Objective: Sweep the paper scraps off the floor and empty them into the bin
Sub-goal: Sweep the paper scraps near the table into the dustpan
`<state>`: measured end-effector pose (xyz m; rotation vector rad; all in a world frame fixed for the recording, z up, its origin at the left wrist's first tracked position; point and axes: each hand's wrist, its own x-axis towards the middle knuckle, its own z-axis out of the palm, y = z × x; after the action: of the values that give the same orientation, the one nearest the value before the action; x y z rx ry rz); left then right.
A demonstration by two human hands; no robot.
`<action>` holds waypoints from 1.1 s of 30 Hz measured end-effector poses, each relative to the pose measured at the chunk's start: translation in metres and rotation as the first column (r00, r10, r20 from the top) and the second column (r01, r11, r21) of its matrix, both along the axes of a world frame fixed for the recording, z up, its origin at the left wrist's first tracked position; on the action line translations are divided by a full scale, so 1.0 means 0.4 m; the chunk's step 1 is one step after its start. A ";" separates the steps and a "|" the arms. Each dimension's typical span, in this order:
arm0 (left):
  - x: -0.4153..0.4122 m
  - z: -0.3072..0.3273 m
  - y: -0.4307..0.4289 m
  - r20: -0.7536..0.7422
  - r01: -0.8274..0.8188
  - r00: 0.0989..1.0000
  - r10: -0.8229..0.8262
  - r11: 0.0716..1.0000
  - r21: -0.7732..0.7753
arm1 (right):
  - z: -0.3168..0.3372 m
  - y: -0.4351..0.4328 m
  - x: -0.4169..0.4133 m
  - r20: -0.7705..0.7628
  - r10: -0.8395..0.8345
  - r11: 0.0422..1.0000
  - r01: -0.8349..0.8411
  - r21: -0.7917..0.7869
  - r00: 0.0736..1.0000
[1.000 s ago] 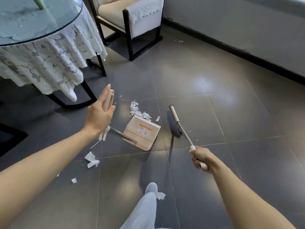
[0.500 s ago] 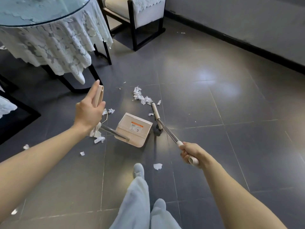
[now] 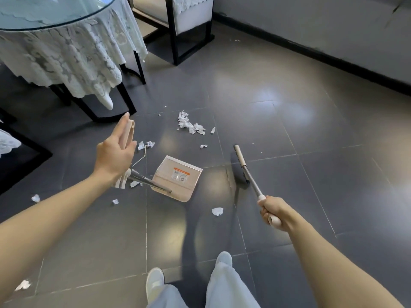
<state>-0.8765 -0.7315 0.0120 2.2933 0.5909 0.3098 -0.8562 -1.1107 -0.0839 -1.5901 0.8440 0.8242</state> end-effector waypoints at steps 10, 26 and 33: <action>-0.148 -0.076 0.205 -0.100 0.186 0.977 -0.188 0.982 -0.028 | -0.065 0.406 -0.304 -0.141 -0.182 0.974 0.199 0.111 0.973; -0.250 -0.152 0.360 -0.166 0.337 0.923 -0.346 0.938 -0.082 | 0.077 0.594 -0.167 -0.191 -0.234 0.877 0.292 0.380 0.953; -0.222 -0.193 0.242 -0.113 0.460 0.868 -0.484 0.869 -0.183 | 0.048 0.425 -0.250 0.003 0.043 0.999 -0.043 0.031 0.999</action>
<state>-0.9651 -0.6345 -0.0652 2.2389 0.1015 -0.1511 -0.9561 -0.9407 -0.0646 -1.5865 0.7943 0.8614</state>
